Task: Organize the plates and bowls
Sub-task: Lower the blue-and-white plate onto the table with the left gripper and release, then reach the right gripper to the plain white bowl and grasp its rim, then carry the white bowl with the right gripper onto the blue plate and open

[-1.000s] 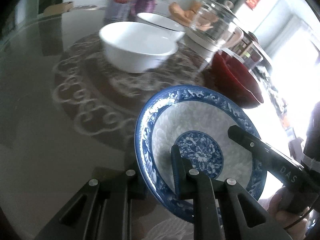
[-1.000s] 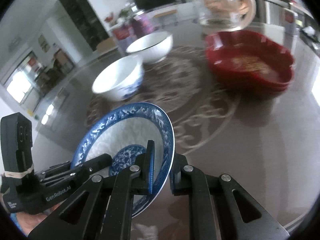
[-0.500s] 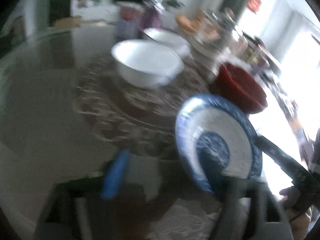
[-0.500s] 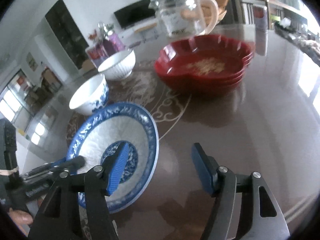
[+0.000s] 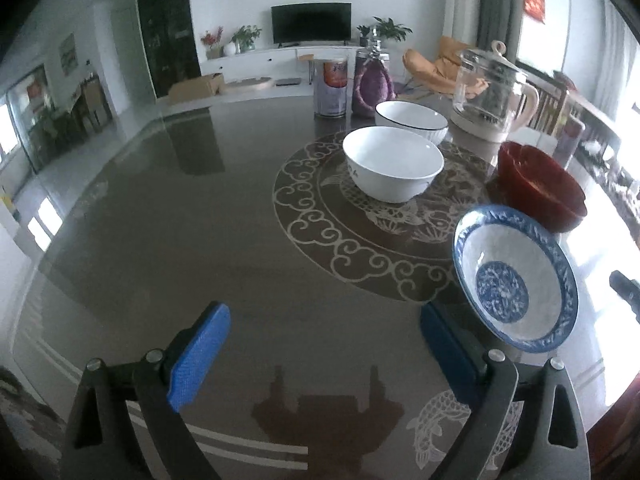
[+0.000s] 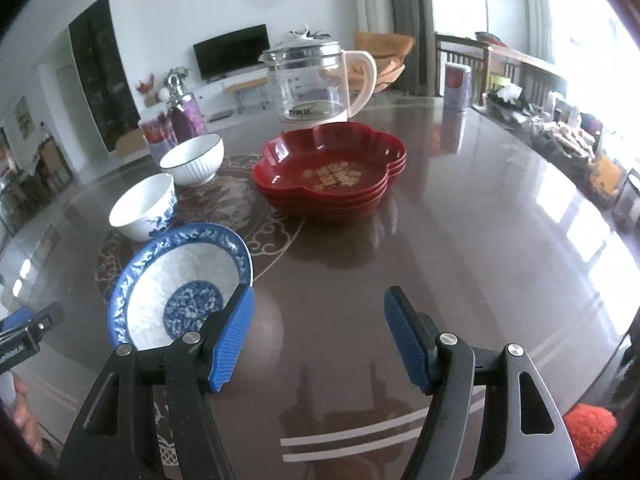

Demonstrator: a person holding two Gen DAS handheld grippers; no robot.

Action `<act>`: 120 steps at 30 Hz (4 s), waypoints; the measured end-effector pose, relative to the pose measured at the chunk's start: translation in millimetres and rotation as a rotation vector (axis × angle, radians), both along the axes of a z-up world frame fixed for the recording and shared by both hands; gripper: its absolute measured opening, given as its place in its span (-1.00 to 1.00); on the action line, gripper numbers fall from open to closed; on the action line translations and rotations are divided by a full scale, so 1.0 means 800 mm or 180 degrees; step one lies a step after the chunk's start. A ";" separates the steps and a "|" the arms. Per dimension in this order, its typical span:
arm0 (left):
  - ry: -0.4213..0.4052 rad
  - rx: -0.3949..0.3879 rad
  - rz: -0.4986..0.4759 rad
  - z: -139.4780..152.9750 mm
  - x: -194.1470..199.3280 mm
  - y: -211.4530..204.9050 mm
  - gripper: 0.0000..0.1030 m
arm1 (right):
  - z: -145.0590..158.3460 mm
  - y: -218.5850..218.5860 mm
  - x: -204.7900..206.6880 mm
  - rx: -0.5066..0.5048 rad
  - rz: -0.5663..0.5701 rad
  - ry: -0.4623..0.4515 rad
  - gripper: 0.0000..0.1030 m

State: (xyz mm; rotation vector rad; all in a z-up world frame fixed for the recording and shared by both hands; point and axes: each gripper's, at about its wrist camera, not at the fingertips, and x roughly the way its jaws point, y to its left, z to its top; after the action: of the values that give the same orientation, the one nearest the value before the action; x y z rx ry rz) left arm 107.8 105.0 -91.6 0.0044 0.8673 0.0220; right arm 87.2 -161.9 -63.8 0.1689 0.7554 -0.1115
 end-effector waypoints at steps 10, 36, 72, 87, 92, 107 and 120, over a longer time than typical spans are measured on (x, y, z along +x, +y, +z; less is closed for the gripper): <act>-0.0040 -0.0289 0.0012 0.025 -0.008 0.013 0.87 | 0.025 0.012 -0.014 -0.0128 -0.0073 -0.0115 0.45; 0.0259 -0.0436 -0.0029 0.025 0.088 0.058 0.87 | 0.056 0.093 0.092 0.0386 0.1060 0.0093 0.45; 0.0749 -0.0777 -0.0473 0.018 0.237 0.010 -0.87 | -0.022 0.155 0.285 0.1067 0.1117 0.1221 -0.75; 0.0720 -0.0944 -0.0863 0.037 0.114 -0.074 -0.87 | 0.017 0.063 0.144 0.1021 0.0977 0.1178 -0.75; 0.0847 -0.0925 -0.0866 0.008 0.110 -0.099 -0.87 | -0.006 0.042 0.132 0.1025 0.0839 0.1271 -0.75; 0.0795 -0.0785 -0.0859 -0.007 0.104 -0.108 -0.85 | -0.022 0.042 0.123 0.0906 0.0927 0.1157 -0.24; 0.0292 -0.0742 -0.0512 0.045 0.072 -0.039 -0.82 | 0.063 0.057 0.064 -0.0043 0.0927 0.0224 0.36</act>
State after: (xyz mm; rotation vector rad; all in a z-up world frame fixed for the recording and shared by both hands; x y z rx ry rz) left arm 165.4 73.8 -55.8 -0.1439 0.9550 -0.2315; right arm 138.7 -116.6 -13.7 0.0411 0.8415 0.1547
